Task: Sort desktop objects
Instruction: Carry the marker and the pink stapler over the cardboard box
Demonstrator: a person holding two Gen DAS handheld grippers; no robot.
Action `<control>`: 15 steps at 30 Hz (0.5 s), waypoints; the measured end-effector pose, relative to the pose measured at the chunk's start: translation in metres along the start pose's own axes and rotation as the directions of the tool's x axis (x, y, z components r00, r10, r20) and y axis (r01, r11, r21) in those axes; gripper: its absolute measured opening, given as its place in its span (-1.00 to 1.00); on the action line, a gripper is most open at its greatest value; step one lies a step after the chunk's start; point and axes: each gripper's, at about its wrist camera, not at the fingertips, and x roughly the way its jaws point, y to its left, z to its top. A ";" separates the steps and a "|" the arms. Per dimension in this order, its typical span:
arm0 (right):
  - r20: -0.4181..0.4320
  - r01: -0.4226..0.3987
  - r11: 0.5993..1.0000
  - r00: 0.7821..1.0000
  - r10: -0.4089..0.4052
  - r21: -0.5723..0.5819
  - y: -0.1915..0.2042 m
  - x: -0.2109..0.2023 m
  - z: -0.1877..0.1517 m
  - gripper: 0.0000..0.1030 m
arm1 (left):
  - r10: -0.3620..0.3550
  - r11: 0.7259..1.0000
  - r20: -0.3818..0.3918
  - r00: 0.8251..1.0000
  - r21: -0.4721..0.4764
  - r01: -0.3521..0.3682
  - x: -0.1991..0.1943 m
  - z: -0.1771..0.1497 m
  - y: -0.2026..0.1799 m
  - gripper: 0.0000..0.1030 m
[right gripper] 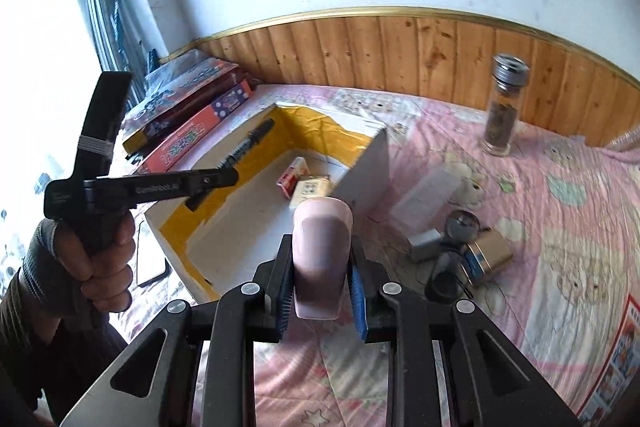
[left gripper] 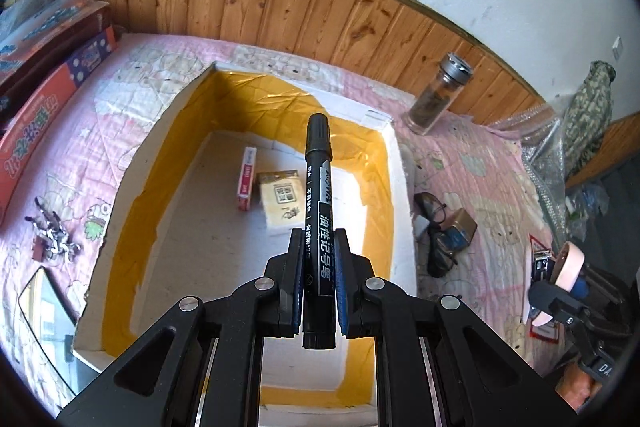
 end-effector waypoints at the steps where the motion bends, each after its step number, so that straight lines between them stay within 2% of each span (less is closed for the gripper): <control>1: -0.004 -0.006 1.000 1.000 0.006 -0.017 0.006 0.005 0.005 -0.50 | 0.008 1.000 -0.001 1.000 -0.001 -0.008 0.001 0.001 0.003 -0.76; 9: -0.057 -0.012 0.989 0.998 0.003 -0.144 0.042 0.055 0.038 -0.50 | 0.077 0.997 -0.052 0.996 0.005 -0.077 0.015 0.007 0.032 -0.75; 15: -0.103 0.038 0.975 0.993 -0.062 -0.217 0.047 0.100 0.062 -0.50 | 0.127 0.992 -0.081 0.989 0.016 -0.126 0.030 0.012 0.041 -0.75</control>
